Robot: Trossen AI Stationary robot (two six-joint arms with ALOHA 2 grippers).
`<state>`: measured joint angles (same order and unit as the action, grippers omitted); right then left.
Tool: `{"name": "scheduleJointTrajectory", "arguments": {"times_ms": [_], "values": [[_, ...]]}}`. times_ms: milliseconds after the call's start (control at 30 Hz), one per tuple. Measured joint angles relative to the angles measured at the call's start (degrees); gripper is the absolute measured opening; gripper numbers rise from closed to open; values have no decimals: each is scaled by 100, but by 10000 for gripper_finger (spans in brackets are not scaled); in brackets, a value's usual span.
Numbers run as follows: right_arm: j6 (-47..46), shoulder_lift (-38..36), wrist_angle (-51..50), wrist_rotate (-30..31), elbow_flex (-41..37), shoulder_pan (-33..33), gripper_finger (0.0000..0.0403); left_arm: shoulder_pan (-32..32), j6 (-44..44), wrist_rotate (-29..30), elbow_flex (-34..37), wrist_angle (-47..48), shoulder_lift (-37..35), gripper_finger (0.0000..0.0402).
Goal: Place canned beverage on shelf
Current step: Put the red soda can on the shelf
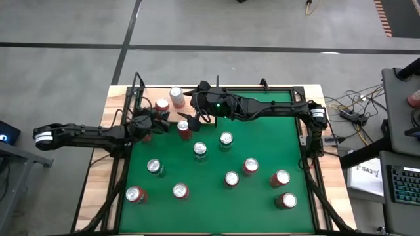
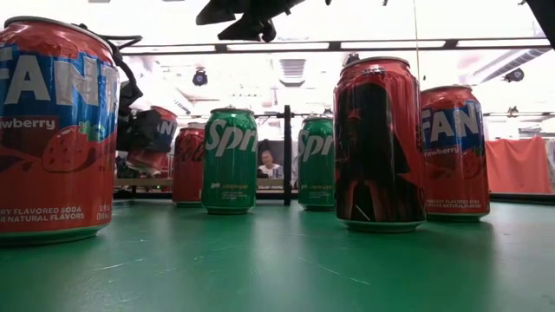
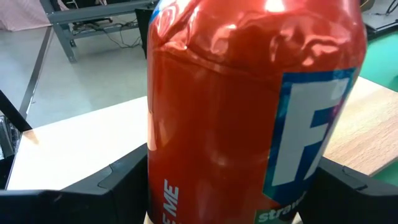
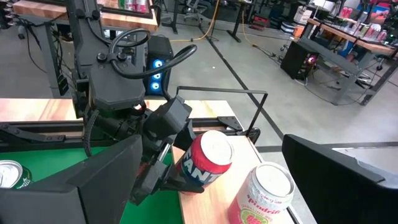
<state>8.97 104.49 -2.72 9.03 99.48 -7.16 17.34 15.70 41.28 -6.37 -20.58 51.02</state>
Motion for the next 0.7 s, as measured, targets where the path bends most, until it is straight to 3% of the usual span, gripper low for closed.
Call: {"name": "scheduleJointTrajectory", "arguments": {"times_ms": [267,500,700], "values": [[0,0,0,1,0,0,378,0,0,29,-2,-14,34,291],[0,0,0,0,0,0,378,0,31,40,3,-24,34,338],[-27,0,-2,1,2,0,378,2,50,44,4,-24,36,346]]}}
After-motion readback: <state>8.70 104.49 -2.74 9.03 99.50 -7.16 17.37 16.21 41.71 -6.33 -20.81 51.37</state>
